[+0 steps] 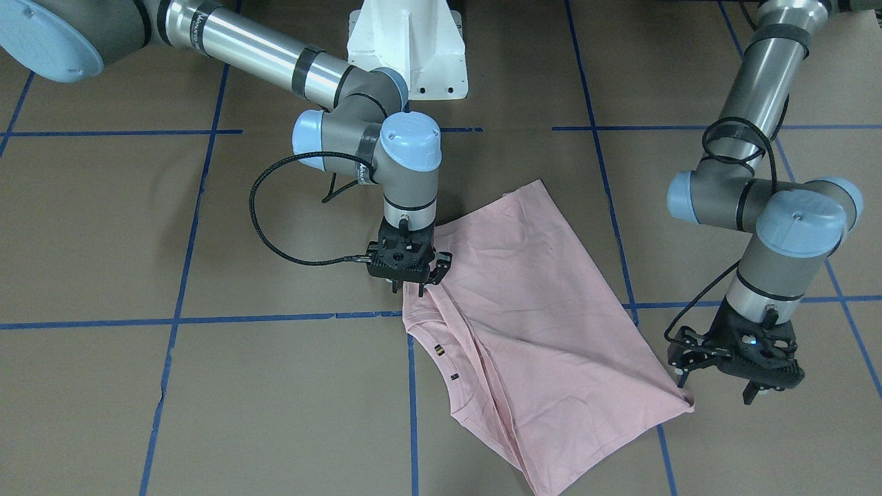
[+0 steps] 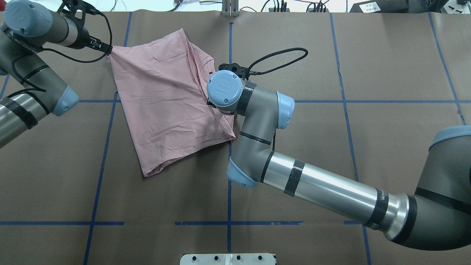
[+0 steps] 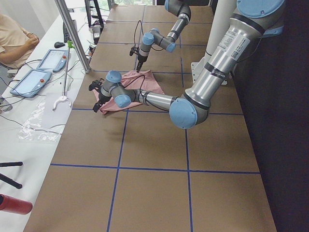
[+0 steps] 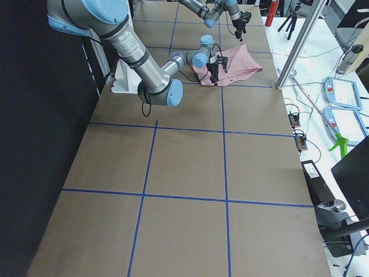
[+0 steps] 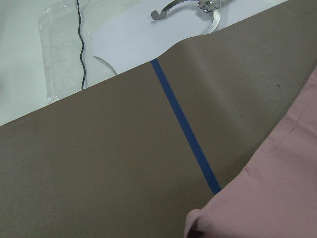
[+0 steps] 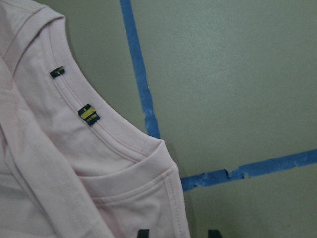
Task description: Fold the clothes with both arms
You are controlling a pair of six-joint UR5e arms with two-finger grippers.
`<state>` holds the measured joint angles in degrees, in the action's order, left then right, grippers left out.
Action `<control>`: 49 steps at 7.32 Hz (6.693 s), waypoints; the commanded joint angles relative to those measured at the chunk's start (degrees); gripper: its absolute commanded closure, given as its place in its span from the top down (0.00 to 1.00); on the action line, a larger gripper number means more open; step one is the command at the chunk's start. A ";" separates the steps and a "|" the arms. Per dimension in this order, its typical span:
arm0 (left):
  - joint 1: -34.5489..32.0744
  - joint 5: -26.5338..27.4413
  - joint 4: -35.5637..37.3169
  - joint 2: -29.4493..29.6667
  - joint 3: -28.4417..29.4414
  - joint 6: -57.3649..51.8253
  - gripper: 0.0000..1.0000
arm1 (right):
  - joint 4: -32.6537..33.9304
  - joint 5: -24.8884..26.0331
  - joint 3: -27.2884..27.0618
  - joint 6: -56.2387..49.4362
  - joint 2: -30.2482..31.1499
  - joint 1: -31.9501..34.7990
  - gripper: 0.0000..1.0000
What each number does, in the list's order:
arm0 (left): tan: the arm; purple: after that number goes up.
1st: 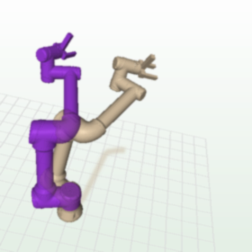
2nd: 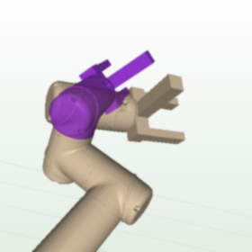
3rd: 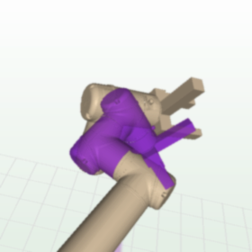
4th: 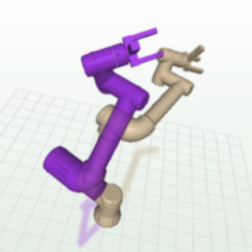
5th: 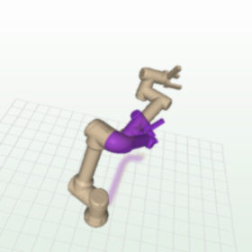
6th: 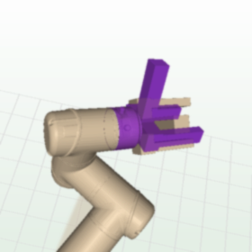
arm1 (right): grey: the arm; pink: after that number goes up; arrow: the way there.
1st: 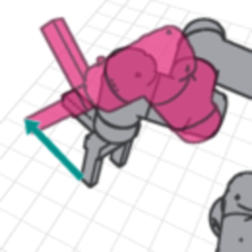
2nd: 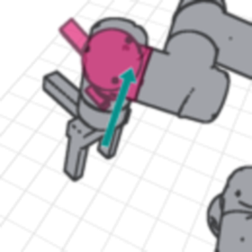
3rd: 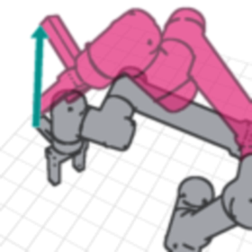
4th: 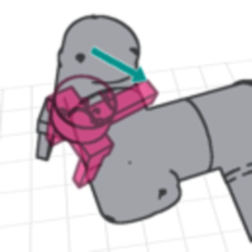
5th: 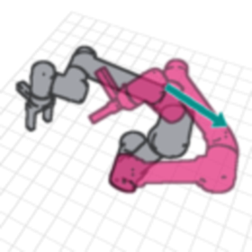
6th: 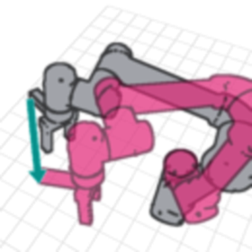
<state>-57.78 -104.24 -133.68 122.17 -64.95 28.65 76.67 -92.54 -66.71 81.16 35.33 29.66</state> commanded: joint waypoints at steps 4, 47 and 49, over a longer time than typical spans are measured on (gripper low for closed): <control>-0.05 0.00 0.00 0.00 0.00 0.00 1.00 | -0.11 0.87 0.17 0.58 0.09 -0.40 0.46; 44.16 10.72 8.96 -21.53 -43.68 65.13 0.46 | 6.30 17.48 -51.15 4.98 35.77 -19.21 1.00; 44.16 10.72 8.96 -21.53 -43.68 65.13 0.47 | 6.30 17.48 -51.15 4.98 35.69 -19.21 1.00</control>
<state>-13.63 -93.52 -124.67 100.65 -108.64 93.78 82.97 -75.06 -117.86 86.13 71.08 10.46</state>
